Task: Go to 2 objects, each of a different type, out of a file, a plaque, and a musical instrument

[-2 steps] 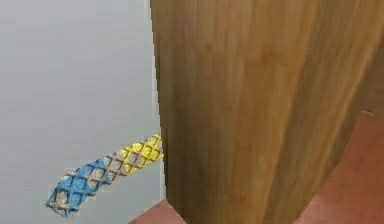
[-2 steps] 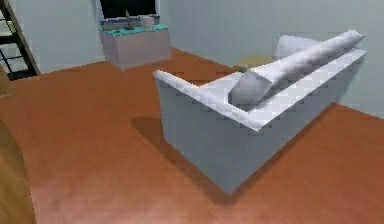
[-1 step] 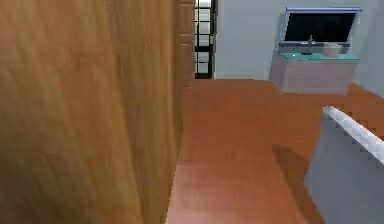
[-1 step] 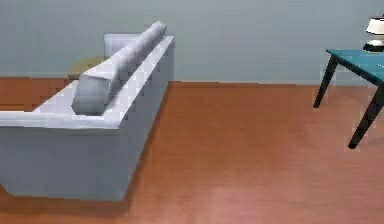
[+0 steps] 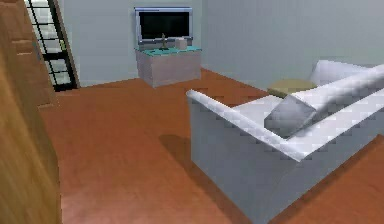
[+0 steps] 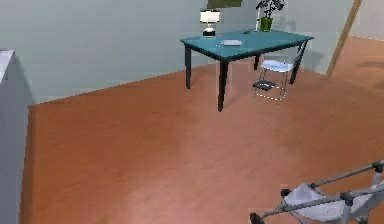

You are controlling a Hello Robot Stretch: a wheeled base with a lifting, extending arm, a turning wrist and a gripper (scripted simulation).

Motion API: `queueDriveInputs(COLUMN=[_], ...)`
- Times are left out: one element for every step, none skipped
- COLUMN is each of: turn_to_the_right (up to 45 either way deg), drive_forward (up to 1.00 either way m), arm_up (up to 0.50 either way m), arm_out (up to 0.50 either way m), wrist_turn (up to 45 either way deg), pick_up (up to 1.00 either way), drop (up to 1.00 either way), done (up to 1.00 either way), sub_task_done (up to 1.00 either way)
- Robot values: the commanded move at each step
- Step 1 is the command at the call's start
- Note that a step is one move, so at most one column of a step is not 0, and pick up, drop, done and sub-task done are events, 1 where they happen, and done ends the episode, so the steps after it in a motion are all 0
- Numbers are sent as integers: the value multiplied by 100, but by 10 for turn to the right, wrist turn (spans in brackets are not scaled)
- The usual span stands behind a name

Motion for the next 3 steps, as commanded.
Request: queueDriveInputs(turn_to_the_right=[0, -330, 0], drive_forward=[50, 0, 100], arm_up=[0, 0, 0], arm_out=[0, 0, 0], wrist_turn=[0, 0, 0], pick_up=[0, 0, 0], drop=[0, 0, 0], done=[0, 0, 0], sub_task_done=[0, 0, 0])
